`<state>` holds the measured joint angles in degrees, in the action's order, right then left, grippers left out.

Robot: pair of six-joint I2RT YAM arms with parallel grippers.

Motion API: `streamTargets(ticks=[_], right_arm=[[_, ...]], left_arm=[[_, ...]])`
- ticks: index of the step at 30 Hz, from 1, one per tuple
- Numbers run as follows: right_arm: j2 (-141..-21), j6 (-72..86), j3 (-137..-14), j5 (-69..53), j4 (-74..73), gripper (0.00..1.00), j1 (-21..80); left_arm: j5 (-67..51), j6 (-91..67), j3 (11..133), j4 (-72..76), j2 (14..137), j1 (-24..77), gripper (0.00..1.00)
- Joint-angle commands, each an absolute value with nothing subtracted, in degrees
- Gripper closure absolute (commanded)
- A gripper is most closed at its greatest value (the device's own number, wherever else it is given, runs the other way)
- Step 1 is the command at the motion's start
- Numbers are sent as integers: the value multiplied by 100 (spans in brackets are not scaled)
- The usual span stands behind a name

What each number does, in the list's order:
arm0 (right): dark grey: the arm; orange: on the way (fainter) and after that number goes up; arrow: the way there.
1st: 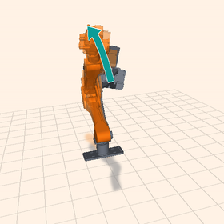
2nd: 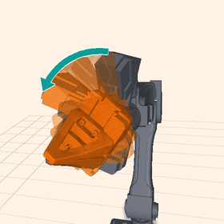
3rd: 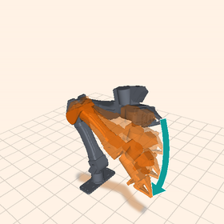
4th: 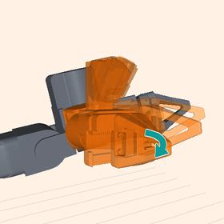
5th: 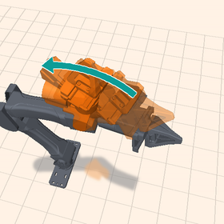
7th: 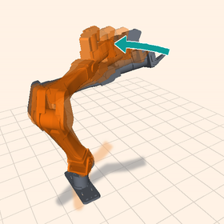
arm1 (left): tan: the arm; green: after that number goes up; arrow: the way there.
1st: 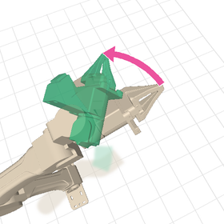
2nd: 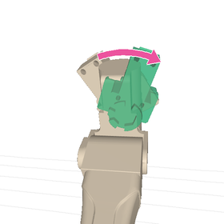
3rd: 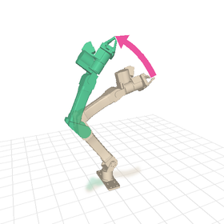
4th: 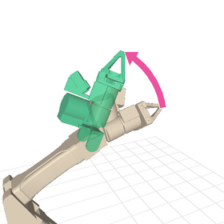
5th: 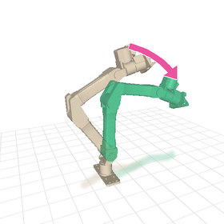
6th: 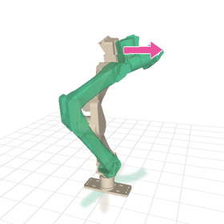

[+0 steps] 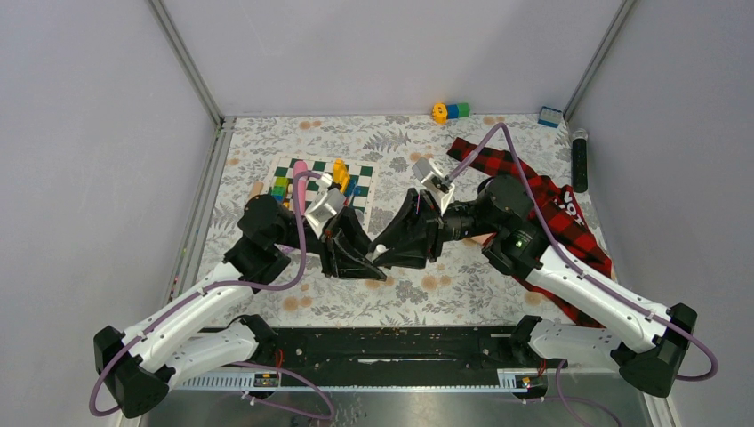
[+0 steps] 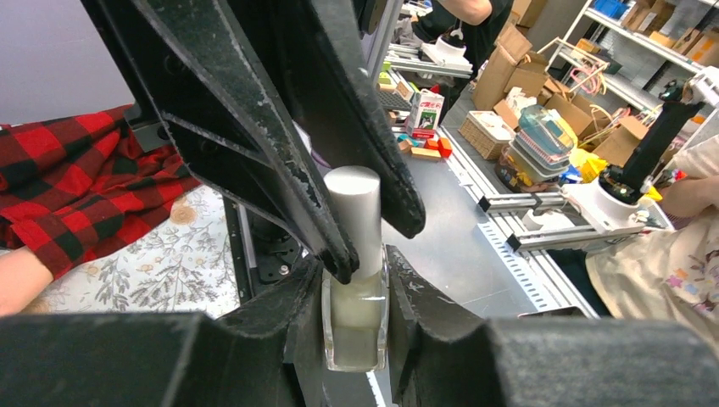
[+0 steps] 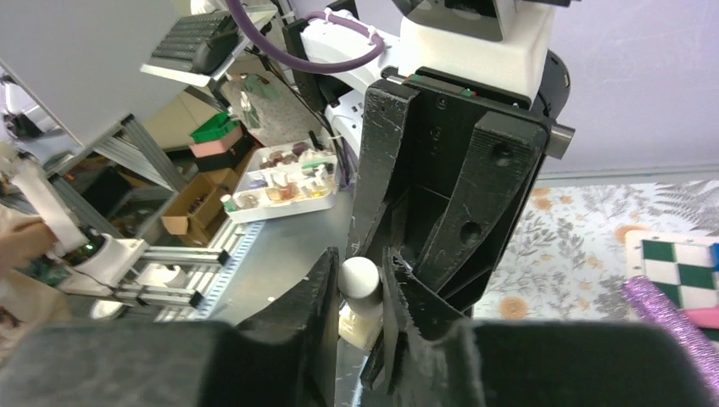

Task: Paint the nails
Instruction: Screw the nail polish bottle.

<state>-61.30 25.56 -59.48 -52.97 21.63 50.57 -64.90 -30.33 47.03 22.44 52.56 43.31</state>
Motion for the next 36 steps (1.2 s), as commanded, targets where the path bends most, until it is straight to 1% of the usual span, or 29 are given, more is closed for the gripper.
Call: streamTargets(ticks=[1,2,3,7,11,14,17,26,33,36], right_arm=[[-6127,2548,-6240,-5609,2079,91,5125],[-6120,2518,-6236,-5589,2014,99,5125],[-6119,2477,-6228,-5559,1923,100,5123],[-6075,2252,-6242,-5194,1362,100,5133],[-6137,2084,-6345,-4719,672,100,5133],[-6238,2124,-6373,-4363,345,100,5165],[-6433,2259,-6427,-3981,55,100,5219],[-7546,3285,-6848,-2761,-678,100,5504],[-8504,3789,-7660,-1380,-1356,100,5832],[-8869,4155,-7942,-937,-1293,100,5921]], left_arm=[[-6155,-2846,4773,2450,5076,4277,100],[-6076,-2761,4780,2353,5038,4265,100],[-5981,-2677,4786,2250,4996,4246,100],[-5556,-2440,4781,1955,4844,4111,100],[-4858,-2226,4742,1656,4712,3986,100],[-4268,-2070,4716,1417,4649,3916,100],[-3437,-1854,4704,992,4587,3875,100],[-935,-1565,4557,249,4482,3845,100],[686,-1506,4416,-85,4574,3844,100],[1178,-1459,4384,-217,4683,3843,100]])
